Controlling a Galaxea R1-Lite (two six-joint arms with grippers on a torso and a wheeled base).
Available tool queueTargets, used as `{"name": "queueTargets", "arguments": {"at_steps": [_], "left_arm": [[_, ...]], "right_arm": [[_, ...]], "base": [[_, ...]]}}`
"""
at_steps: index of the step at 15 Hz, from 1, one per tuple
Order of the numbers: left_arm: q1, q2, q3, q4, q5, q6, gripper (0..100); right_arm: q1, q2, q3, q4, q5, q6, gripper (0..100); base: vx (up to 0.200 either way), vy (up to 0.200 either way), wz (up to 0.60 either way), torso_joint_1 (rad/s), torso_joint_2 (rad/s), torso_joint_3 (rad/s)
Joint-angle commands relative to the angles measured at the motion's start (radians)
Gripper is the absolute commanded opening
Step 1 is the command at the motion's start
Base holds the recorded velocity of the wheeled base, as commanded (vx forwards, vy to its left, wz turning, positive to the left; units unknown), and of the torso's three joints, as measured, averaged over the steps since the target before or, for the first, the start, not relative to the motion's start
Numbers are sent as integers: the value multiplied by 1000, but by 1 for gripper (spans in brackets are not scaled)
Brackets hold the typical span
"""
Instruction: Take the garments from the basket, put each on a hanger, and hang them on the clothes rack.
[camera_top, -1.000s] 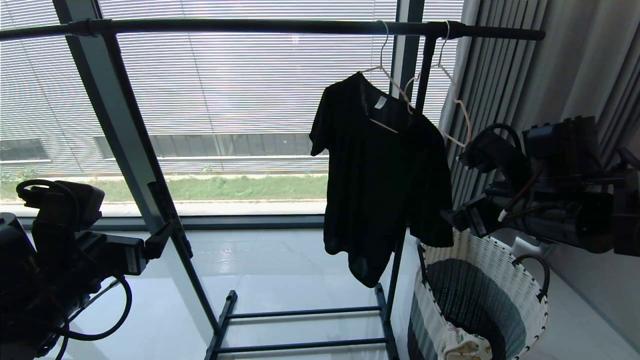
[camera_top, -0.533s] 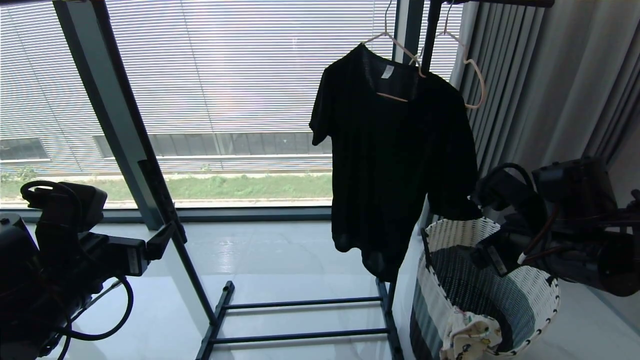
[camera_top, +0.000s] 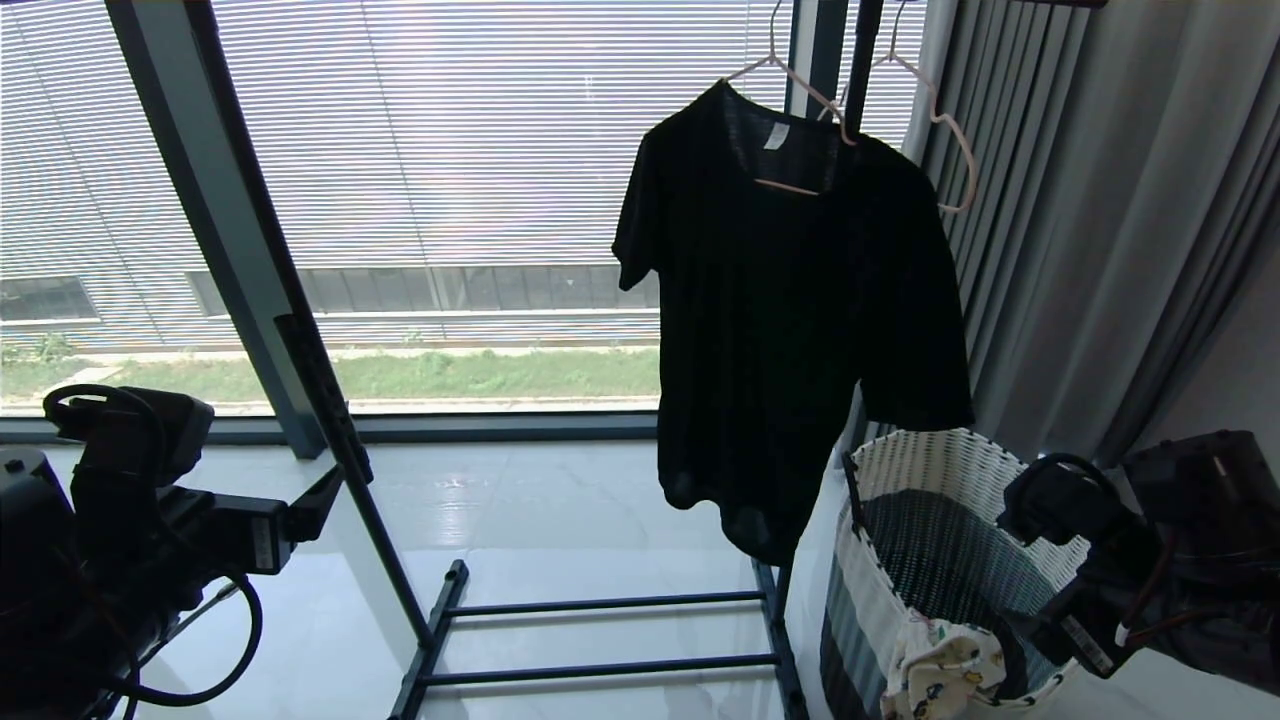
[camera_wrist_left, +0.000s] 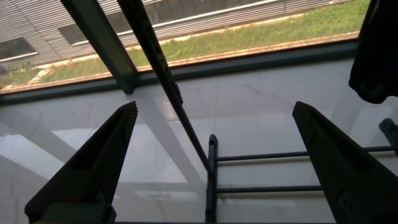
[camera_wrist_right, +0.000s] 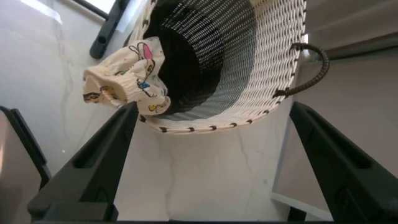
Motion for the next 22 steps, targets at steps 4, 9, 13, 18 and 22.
{"name": "queueTargets", "arguments": {"at_steps": [4,9,13,18,22], "left_arm": [[-3,-2,7,-1,-3,-4,100],[-34,-5,9,1,-9,-5,100],[-35,-2,21,1,-9,-5,100],[-34,-6,30,-1,-7,-4,100],[-34,-14,30,-1,-7,-2,100]], "right_arm": [[-10,125,92,-134,0,-1,100],[-7,277,105,-266,-2,-3,100],[-7,326,105,-297,-2,-1,100],[-13,415,106,-388,-12,-1,100],[-54,487,108,-480,-46,0,100]], "base": [[0,0,0,0,0,0],[0,0,0,0,0,0],[0,0,0,0,0,0],[0,0,0,0,0,0],[0,0,0,0,0,0]]}}
